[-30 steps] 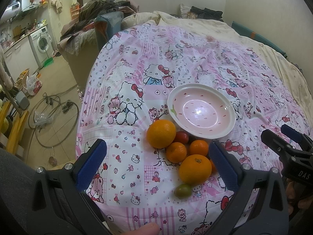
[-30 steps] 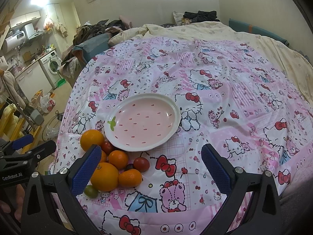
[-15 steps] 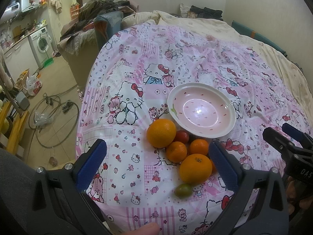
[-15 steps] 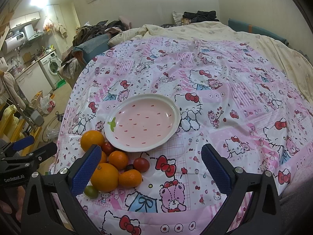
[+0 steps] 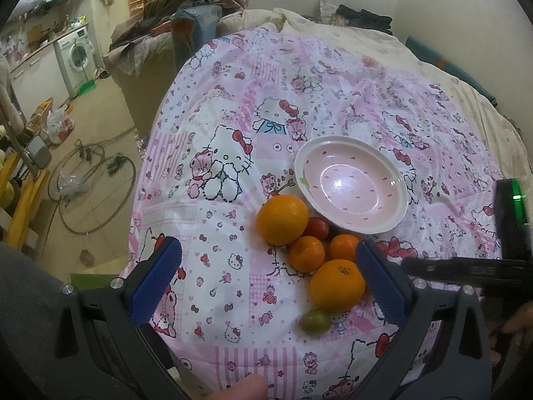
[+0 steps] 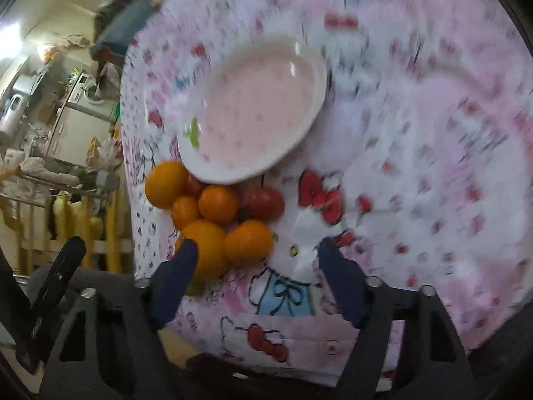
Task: Organize fruits
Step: 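Lower the right gripper onto a small mandarin and close on it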
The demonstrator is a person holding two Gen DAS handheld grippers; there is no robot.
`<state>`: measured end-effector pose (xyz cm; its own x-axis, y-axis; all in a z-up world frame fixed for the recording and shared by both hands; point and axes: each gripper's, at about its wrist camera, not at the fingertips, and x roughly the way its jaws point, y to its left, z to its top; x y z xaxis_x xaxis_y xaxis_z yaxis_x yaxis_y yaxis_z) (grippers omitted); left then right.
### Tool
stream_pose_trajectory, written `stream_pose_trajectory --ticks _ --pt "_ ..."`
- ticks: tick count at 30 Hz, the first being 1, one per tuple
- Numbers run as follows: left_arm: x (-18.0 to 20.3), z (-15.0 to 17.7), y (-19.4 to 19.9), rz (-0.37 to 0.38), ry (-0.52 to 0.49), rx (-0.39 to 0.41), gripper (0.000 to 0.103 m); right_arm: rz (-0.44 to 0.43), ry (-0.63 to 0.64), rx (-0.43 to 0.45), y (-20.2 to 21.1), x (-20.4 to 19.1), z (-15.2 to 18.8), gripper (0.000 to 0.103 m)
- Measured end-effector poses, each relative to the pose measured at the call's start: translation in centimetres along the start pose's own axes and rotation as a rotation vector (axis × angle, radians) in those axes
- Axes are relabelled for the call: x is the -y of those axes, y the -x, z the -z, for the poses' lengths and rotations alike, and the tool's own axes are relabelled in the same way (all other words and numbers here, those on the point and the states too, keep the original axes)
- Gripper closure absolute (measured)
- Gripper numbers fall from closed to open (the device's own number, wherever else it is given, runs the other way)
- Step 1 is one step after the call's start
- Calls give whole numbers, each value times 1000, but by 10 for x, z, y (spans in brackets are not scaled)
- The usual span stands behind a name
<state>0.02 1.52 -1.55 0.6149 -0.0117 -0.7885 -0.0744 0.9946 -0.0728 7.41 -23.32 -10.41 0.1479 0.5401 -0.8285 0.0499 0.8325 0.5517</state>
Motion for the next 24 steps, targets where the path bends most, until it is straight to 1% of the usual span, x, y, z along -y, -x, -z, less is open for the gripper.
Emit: stream_pose_trajectory --ticks 3,8,9,10,11,12,16,21,24 --pt "0 0 1 0 1 -2 0 -12 -32 -24 -17 1 -1 44" --pt "0 -1 -1 0 -4 -5 0 -12 -74 -45 -40 0 -3 46" --pt "0 0 -1 2 -5 -9 0 -14 -86 -42 -41 1 -4 48" --pt "1 0 -2 3 -7 -12 0 -9 -91 -36 -41 1 -4 51" --pt "2 0 -2 3 -8 -14 0 3 -89 -36 -42 2 -3 58" --pt "3 0 -3 2 -10 -17 0 9 -81 -31 -43 1 -3 59" --pt "5 0 -4 -2 -15 -28 0 -2 -76 -22 -37 1 -5 60" --pt "2 -5 -11 -25 -11 -77 0 -6 -46 28 -7 -1 -9 60" --pt "-5 -11 -18 -20 24 -113 0 -8 8 58 14 -9 -14 60"
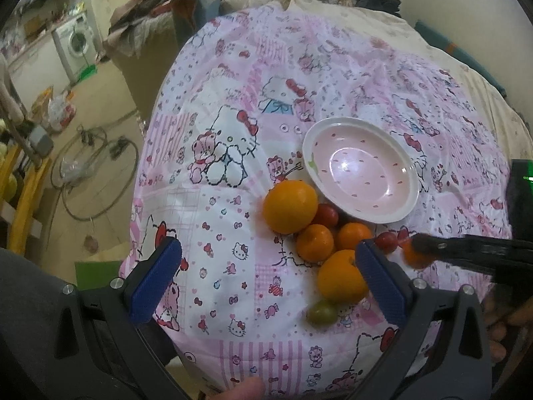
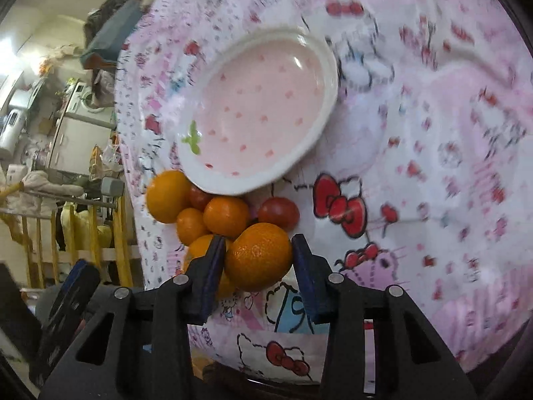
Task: Organize fruits
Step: 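Lower the right gripper onto a small mandarin and close on it, then carry the mandarin onto the plate with the right gripper while the left gripper grasps a large orange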
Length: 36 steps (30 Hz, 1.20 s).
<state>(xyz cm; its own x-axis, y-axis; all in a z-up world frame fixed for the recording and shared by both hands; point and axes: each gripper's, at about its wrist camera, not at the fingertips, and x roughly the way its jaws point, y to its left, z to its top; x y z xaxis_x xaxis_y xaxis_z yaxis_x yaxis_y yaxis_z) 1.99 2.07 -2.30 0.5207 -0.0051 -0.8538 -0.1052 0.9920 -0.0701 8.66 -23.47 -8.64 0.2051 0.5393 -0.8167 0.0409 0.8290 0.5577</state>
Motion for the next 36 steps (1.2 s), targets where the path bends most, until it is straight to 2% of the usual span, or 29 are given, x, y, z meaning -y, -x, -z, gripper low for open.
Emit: stream_pose_trajectory --ticks 8,13,16,20,22,24,30,36 --pt "-15 -24 -19 3 74 -99 0 -7 92 78 36 -5 -30 60" --pt "-18 -38 -50 1 86 -216 1 -24 83 79 34 4 -43 60" --pt "-16 -45 -71 11 97 -279 8 -38 72 67 26 7 -44 60" --pt "-3 -51 -97 14 71 -348 8 -53 66 53 21 8 -43 60" --pt "3 -51 -111 26 70 -386 16 -59 68 48 19 8 -43 60" --pt "8 -51 -120 40 74 -415 19 -63 71 48 18 9 -42 60" --pt "14 -51 -134 43 80 -437 21 -76 62 45 14 12 -45 60" --pt "22 -53 -141 46 71 -437 31 -92 65 43 11 10 -50 60"
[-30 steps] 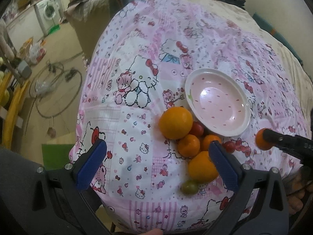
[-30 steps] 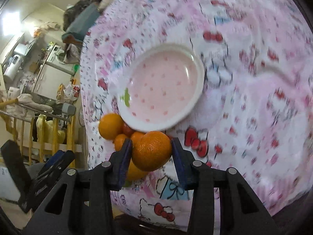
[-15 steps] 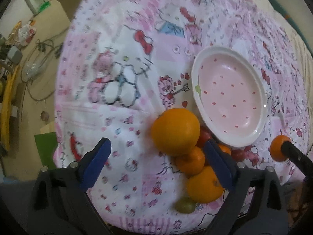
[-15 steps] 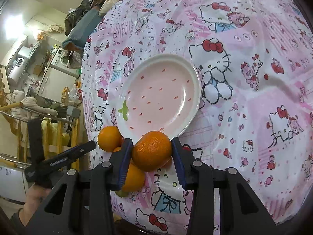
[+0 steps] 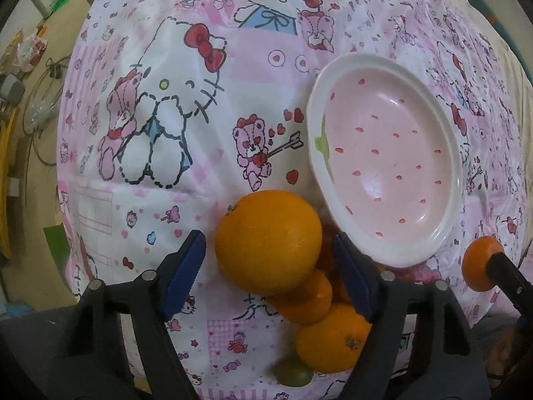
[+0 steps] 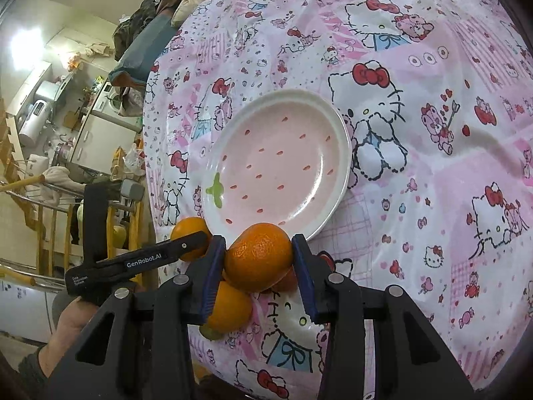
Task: Organize fruits
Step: 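Carry the mandarin onto the plate with the right gripper while the left gripper grasps a large orange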
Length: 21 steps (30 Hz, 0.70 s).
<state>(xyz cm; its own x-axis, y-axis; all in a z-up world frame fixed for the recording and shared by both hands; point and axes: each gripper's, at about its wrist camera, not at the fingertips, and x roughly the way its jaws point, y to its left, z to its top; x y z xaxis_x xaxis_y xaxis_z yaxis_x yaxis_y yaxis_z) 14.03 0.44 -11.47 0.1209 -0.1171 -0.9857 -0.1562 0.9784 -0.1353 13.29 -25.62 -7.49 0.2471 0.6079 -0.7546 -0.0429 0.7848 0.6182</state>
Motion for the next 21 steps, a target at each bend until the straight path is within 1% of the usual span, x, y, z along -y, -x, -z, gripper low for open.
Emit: stream_pose_trajectory --ticks 3,6,7,13,16,20,21 --pt "4 -3 -4 -17 0 -5 39 -1 0 2 0 0 -2 60" --pt "2 -4 -5 -7 8 -8 41 -2 -6 2 0 1 -1 60" --pt "3 -4 -5 -6 4 -5 43 -1 -7 2 -1 1 -2 60" --pt "1 -1 -1 -15 -10 8 48 9 1 11 1 0 -1 60" --pt "-1 3 5 -8 -9 16 50 16 7 17 3 0 -2 60" --pt "-6 4 25 -7 6 82 50 27 5 22 5 2 -7 60" --pt "-6 2 31 -1 6 94 50 26 -3 21 5 4 -13 60"
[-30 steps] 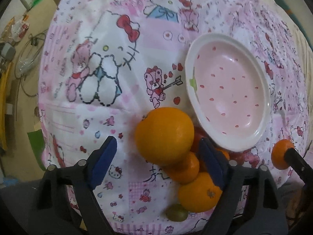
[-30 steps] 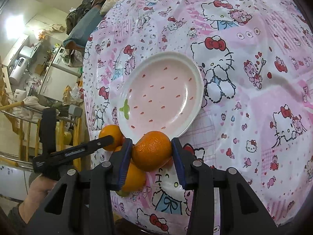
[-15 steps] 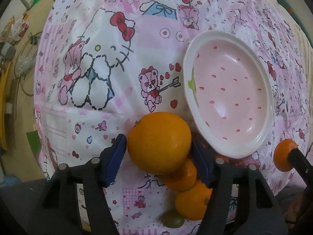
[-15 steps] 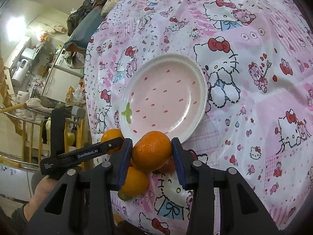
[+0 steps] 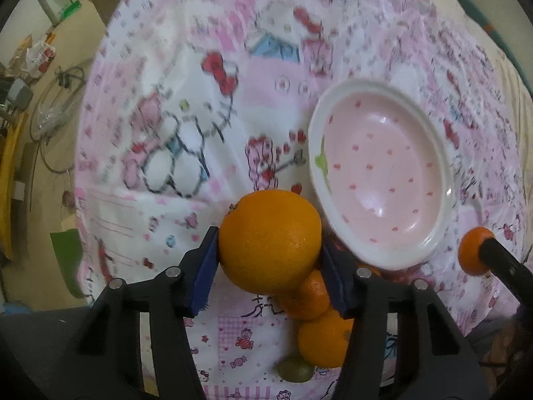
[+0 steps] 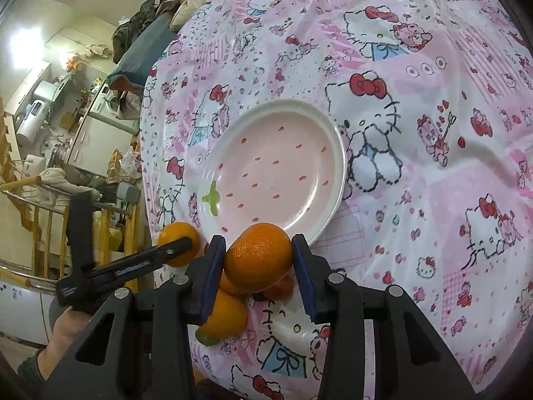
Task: Organize fruits
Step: 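Carry the mandarin onto the plate with the right gripper while the left gripper grasps a large orange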
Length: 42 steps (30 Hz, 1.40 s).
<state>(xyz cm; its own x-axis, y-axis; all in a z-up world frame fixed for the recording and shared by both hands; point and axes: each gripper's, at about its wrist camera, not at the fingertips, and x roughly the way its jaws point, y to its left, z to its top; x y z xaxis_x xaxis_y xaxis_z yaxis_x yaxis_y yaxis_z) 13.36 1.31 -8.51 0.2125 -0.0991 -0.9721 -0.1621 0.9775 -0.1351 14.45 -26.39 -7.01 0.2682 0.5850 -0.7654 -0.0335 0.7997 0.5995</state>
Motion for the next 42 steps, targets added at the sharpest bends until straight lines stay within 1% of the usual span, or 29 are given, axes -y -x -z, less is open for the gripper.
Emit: stream_pose_trajectory --ticks 3,6,10,13,17,20,25,29,32,37,39,42 --pt "6 -12 18 22 -23 28 51 -1 5 5 2 -1 -16 60" --pt "14 -22 36 24 -68 59 51 31 60 25 -6 -11 -35 60" --pt "24 -41 50 -10 -147 107 50 73 99 22 -26 -14 -56 60" --pt "27 -53 52 -23 -189 124 50 95 116 20 -42 -12 -69 60" --pt "26 -64 46 -32 -192 125 50 148 151 6 -65 -12 -80 60" --pt "25 -66 37 -21 -181 111 50 202 190 -11 -82 -12 -85 60" --pt "27 -69 25 -10 -169 82 50 310 260 -51 -105 -12 -82 60" --pt "29 -70 19 -6 -165 67 50 351 325 -36 -109 -18 -77 58" --pt "31 -70 16 -7 -161 59 50 341 326 -47 -112 -16 -76 56" --pt "34 -68 15 -15 -167 65 50 336 325 -35 -110 -17 -76 54" --pt "35 -67 14 -22 -174 70 50 312 310 -27 -106 -16 -77 45" --pt "36 -65 14 -24 -185 74 50 307 302 -3 -99 -17 -78 42"
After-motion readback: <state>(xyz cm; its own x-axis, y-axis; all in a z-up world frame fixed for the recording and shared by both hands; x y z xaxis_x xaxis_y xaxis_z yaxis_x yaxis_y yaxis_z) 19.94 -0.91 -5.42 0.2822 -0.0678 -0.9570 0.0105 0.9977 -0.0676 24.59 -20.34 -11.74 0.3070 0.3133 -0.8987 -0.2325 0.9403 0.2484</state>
